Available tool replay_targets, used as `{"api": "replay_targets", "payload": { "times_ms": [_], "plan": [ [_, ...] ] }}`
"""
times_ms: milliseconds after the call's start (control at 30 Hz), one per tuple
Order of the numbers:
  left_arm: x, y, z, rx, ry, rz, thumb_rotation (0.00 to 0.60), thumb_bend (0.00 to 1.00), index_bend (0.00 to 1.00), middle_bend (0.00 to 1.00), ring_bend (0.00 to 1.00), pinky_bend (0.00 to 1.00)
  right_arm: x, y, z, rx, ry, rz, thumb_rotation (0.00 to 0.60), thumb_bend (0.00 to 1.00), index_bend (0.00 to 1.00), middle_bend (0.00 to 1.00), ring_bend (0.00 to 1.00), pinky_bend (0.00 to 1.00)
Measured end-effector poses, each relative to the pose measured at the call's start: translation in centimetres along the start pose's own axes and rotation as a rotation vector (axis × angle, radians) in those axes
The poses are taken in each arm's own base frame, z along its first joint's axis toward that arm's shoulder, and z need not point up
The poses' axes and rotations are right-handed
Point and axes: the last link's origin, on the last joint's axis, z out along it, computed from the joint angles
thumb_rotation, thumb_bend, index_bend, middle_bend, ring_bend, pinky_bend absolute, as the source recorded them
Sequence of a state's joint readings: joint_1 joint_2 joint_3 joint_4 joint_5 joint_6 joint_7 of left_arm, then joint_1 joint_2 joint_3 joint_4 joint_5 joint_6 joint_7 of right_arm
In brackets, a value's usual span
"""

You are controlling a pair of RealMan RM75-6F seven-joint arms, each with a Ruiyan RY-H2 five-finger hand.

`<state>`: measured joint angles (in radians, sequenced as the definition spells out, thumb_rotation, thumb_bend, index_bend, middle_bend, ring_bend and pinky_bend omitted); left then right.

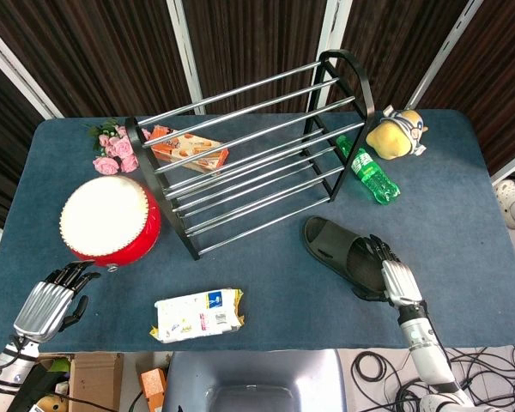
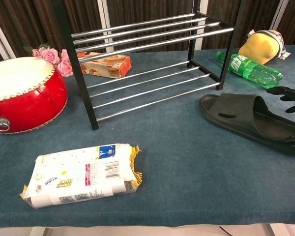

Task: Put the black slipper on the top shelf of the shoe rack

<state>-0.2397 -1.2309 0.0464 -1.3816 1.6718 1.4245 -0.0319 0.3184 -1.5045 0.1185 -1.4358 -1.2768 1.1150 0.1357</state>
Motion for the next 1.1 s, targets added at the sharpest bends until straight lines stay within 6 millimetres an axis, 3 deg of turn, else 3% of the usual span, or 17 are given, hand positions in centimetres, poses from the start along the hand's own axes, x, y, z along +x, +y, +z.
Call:
{"api": "replay_targets", "payload": {
  "times_ms": [700, 900, 1100],
  "plan": [
    [-0.1, 0.0, 0.3, -0.013, -0.008, -0.013, 0.6, 0.56, 0.3, 0.17, 0.16, 0.34, -1.1, 0.4, 2.1, -0.028, 0.022, 0.018, 0.6, 0.09, 0.0, 0.0, 0.0, 0.16],
    [0.0, -0.1, 0.3, -0.01, -0.006, -0.02, 0.6, 0.56, 0.3, 0.17, 0.16, 0.34, -1.6, 0.6, 3.0, -0.021, 0.062, 0.041, 0.6, 0.09, 0.0, 0.0, 0.0, 0.29],
    [0.1, -0.2, 0.3, -0.011, -0.003, -0.022, 0.6, 0.56, 0.3, 0.17, 0.16, 0.34, -2.1, 0.9, 3.5, -0.024, 0.077, 0.041, 0.6, 0.09, 0.0, 0.0, 0.0, 0.3]
  ]
}}
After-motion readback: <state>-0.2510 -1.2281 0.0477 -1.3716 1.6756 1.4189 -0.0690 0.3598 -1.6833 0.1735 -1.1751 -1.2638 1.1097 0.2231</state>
